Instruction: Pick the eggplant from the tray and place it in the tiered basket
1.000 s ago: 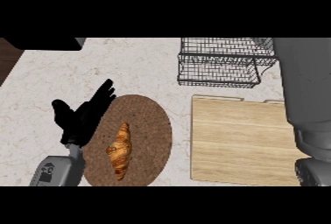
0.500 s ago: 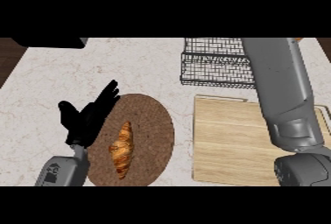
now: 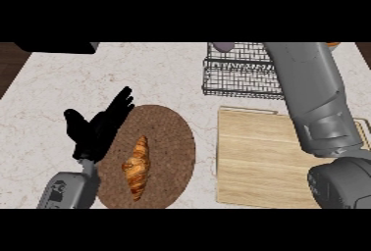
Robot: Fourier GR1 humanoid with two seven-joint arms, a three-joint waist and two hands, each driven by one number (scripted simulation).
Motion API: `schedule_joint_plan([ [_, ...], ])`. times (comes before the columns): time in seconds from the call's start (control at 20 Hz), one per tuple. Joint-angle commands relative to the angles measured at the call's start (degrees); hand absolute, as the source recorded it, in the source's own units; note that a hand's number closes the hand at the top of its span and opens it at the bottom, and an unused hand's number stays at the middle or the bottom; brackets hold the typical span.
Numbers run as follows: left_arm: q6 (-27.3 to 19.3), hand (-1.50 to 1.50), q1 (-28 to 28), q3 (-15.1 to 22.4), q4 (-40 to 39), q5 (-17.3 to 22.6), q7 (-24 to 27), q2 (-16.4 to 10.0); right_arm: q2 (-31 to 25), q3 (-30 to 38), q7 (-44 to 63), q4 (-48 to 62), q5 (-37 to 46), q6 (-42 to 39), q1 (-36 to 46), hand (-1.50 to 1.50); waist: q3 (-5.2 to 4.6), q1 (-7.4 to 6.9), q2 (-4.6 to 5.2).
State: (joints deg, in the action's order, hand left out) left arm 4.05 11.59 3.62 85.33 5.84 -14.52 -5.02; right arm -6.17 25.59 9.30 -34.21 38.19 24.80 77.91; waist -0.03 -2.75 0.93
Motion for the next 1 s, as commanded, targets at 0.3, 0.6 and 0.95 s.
schedule_joint_plan([
  [0.3, -0.23, 0.00, -1.94, -1.40, -0.21, 0.73, -0.60, -0.13, -7.46, 5.02, 5.88, -3.71, -3.80, 4.76, -3.42, -1.50, 0.03, 3.39, -1.23],
  [0.6, -2.28, 0.00, -3.93, -0.72, 0.20, -2.07, 1.80, 0.43, -11.92, 2.55, 9.20, -17.32, -6.36, -9.00, -15.54, -1.50, 0.05, 5.54, -2.06],
  [0.95, 0.00, 0.00, -3.75, -4.76, -1.11, 1.70, 0.32, -2.12, -22.41, 5.96, 9.92, -32.00, -17.71, -32.57, -28.31, -1.50, 0.05, 6.83, -2.13],
])
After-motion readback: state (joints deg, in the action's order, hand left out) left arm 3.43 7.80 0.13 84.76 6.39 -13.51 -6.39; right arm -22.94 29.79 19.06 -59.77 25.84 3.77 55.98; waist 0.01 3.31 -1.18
